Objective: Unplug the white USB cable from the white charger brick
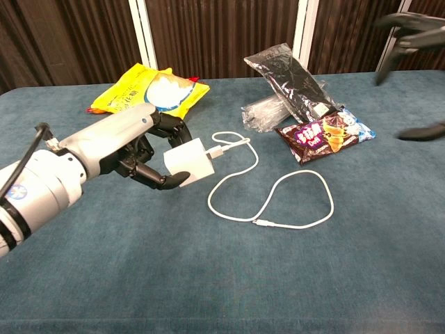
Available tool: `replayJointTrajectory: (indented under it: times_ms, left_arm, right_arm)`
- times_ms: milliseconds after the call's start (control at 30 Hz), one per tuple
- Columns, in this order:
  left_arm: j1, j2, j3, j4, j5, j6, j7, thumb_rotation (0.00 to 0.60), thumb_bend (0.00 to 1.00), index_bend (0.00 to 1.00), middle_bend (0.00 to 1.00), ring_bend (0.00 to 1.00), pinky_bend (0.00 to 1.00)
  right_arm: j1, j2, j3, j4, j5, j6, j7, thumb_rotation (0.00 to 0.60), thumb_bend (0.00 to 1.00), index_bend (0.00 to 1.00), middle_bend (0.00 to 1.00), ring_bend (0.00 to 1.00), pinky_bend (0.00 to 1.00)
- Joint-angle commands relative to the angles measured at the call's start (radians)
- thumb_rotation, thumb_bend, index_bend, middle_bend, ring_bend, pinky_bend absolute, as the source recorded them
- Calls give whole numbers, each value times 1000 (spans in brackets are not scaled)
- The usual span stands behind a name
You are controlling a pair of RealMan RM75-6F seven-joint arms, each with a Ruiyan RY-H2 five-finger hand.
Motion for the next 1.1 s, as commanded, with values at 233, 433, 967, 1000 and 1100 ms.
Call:
replayJointTrajectory:
  times_ms: [233, 433, 967, 1000, 1100]
  left_arm:
    - [6, -2, -1, -34, 5, 38, 48, 600, 522, 756, 821, 989, 1000]
    - [9, -10, 4, -37, 23, 59, 65, 600, 523, 756, 821, 989, 1000]
    - [16, -19, 7, -58, 40, 78, 70, 600, 528, 756, 821, 989, 1000]
    - [17, -19, 7, -59, 40, 78, 69, 600, 528, 756, 821, 989, 1000]
    - [17, -22, 7, -61, 39, 77, 67, 600, 529, 756, 821, 988, 1000]
  right_arm:
    - [102, -119, 42, -6, 42, -80, -54, 600, 312, 573, 90, 0, 0]
    - [137, -152, 53, -1, 90, -115, -38, 600, 367, 604, 103, 0, 0]
    - [222, -211, 52, 20, 159, -206, -2, 600, 473, 604, 103, 0, 0]
    - [227, -215, 53, 22, 159, -207, -3, 600, 473, 603, 103, 0, 0]
    - [242, -216, 54, 18, 167, -222, 6, 600, 473, 594, 103, 0, 0]
